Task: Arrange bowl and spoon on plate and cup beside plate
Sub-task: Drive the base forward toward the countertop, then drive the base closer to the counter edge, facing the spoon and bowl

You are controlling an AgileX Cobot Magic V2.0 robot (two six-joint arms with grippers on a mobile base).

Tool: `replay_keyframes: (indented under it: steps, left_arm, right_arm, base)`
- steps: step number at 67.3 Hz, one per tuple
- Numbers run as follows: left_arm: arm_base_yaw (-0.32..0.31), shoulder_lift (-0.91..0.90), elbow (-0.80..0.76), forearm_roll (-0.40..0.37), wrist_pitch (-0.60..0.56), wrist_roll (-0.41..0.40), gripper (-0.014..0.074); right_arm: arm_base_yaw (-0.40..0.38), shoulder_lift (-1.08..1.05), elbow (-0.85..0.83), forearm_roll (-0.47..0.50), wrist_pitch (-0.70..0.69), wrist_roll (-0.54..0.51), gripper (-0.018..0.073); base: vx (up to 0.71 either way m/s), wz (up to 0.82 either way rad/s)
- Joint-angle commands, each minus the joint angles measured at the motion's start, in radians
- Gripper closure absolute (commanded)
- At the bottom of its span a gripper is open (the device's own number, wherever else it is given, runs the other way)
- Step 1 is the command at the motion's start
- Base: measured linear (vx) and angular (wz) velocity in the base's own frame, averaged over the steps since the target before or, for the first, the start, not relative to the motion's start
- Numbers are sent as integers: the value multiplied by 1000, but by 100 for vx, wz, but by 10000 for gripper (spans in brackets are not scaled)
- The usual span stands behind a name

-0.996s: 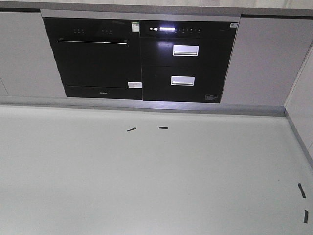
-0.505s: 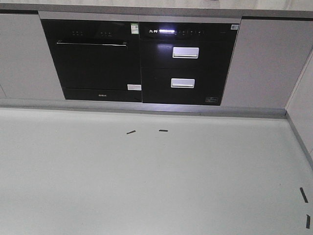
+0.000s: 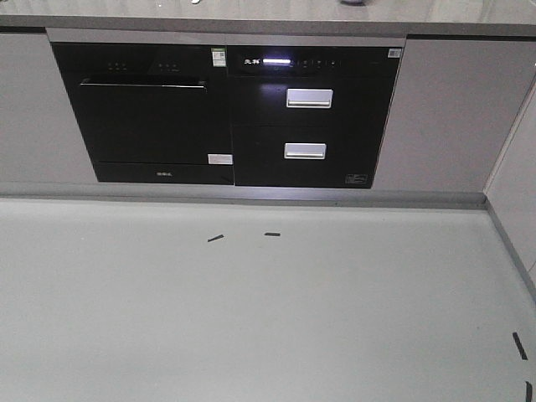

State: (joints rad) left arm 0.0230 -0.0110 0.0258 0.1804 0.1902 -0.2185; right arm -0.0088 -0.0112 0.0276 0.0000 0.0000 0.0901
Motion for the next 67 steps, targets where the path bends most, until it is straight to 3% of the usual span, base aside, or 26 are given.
replay_keyframes:
  steps: [1,67]
  left_arm:
    - [0,-14,-8,-1,-74,-11,603]
    - [0,-14,-8,-1,-74,-11,603]
  right_arm:
    - [-1,-11,4,0,-68,-7,565]
    - [-1,-11,4,0,-68,-7,565]
  base:
    - [16,-5]
    - [17,-3]
